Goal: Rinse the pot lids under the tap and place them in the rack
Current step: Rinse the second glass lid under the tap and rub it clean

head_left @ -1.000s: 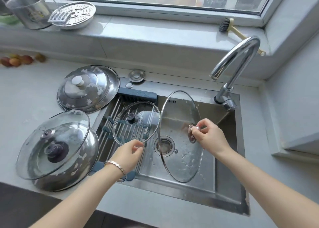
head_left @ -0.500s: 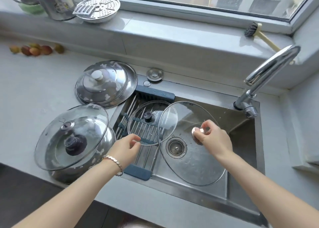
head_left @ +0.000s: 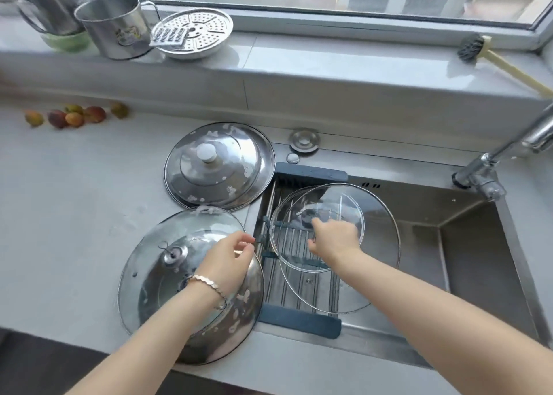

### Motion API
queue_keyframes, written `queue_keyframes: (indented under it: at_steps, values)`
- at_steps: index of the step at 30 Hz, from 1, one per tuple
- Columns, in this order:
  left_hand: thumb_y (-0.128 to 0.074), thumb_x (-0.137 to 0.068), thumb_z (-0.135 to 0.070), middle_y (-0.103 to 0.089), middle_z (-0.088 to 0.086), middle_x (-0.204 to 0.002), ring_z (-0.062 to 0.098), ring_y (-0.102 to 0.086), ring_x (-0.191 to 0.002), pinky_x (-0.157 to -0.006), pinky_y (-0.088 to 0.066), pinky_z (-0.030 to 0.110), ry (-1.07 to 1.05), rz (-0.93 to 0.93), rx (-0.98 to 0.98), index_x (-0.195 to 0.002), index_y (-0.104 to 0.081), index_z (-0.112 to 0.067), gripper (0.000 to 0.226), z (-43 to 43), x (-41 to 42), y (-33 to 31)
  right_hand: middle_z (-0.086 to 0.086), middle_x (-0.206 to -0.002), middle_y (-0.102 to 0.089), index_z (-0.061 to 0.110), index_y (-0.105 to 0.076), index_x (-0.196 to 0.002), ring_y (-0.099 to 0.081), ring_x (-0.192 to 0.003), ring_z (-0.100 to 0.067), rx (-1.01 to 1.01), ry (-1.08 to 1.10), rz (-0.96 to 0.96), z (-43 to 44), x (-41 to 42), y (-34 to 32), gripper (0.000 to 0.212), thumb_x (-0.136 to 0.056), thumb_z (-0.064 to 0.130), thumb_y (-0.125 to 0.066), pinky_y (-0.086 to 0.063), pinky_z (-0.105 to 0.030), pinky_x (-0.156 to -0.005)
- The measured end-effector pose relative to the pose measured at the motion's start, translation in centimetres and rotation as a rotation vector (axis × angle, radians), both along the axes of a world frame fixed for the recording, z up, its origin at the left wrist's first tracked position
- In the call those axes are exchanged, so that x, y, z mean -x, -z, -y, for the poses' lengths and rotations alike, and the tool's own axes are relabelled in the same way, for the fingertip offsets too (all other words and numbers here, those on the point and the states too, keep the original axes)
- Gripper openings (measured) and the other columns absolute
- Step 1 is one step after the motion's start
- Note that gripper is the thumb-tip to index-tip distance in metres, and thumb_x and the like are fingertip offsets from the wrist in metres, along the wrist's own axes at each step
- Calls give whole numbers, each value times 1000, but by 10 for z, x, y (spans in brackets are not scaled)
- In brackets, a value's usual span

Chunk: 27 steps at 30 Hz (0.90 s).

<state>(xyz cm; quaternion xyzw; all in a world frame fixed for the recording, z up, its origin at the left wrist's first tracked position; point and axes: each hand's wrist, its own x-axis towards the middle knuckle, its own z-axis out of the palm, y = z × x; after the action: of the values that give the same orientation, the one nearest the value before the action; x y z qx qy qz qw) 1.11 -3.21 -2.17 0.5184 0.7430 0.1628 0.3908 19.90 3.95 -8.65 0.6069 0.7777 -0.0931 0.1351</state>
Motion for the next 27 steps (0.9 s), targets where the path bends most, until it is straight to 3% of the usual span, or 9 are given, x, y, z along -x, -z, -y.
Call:
queue_keyframes:
  at_steps: [2, 8, 11, 13, 15, 18, 21, 24, 27]
  values:
    - [-46, -93, -20, -60, -4, -99, 10, -57, -86, -70, -41, 20, 2, 12, -10, -108, -60, -20, 21, -1, 8, 0, -8, -102, -66, 11, -48, -115, -64, -92, -29, 18, 11, 7, 4, 12, 10, 31, -92, 31, -46, -35, -28, -61]
    - [-46, -93, -20, -58, -7, -96, 6, -56, -81, -58, -37, 7, 16, 22, -11, -108, -59, -20, 20, 2, 19, 9, -11, -113, -58, 11, -45, -120, -60, -102, -31, 92, 106, -74, 16, 26, 21, 39, -93, 40, -47, -44, -34, -74]
    - [-46, -93, -20, -59, -7, -97, 6, -56, -83, -66, -44, 15, 60, -11, -6, -109, -58, -20, 20, 5, 27, 12, -12, -111, -59, 11, -44, -120, -59, -100, -31, 95, 127, -123, 22, 23, 16, 35, -96, 37, -41, -39, -33, -69]
    - [-44, -93, -22, -62, -1, -106, 15, -59, -99, -83, -48, 28, 129, -190, -41, -113, -57, -19, 24, 4, 41, 16, -11, -108, -62, 11, -43, -118, -60, -99, -30, 87, 114, -105, 23, 23, 8, 32, -97, 34, -38, -37, -32, -67]
    - [-41, -94, -24, -57, 3, -121, 22, -50, -115, -94, -43, 34, 272, -572, -41, -120, -51, -17, 29, -4, 63, 23, -10, -106, -65, 11, -46, -116, -61, -98, -30, 90, 95, -93, 23, 24, -3, 30, -96, 31, -37, -39, -32, -69]
    - [-33, -97, -34, -45, 1, -133, 21, -38, -127, -98, -35, 34, 409, -923, 172, -126, -42, -19, 34, -19, 96, 27, -9, -104, -66, 12, -53, -114, -62, -96, -30, 128, 98, -135, 26, 30, -17, 30, -93, 28, -37, -44, -33, -74]
    - [-28, -97, -42, -48, 6, -131, 23, -41, -125, -96, -36, 33, 448, -928, 312, -124, -46, -17, 41, -26, 116, 34, -7, -108, -65, 15, -55, -113, -61, -97, -29, 171, 113, -182, 32, 32, -27, 30, -93, 28, -37, -44, -33, -77]
    - [-27, -98, -41, -56, 10, -120, 27, -52, -114, -91, -43, 34, 468, -882, 284, -117, -53, -14, 42, -26, 127, 40, -4, -113, -62, 17, -56, -115, -59, -101, -28, 206, 145, -230, 41, 32, -31, 30, -93, 29, -38, -44, -32, -79]
    - [-23, -100, -38, -63, 9, -110, 26, -60, -102, -83, -47, 33, 479, -840, 277, -111, -57, -17, 41, -24, 130, 39, -5, -104, -64, 18, -58, -112, -61, -94, -27, 244, 193, -276, 48, 34, -30, 29, -93, 29, -38, -41, -30, -71]
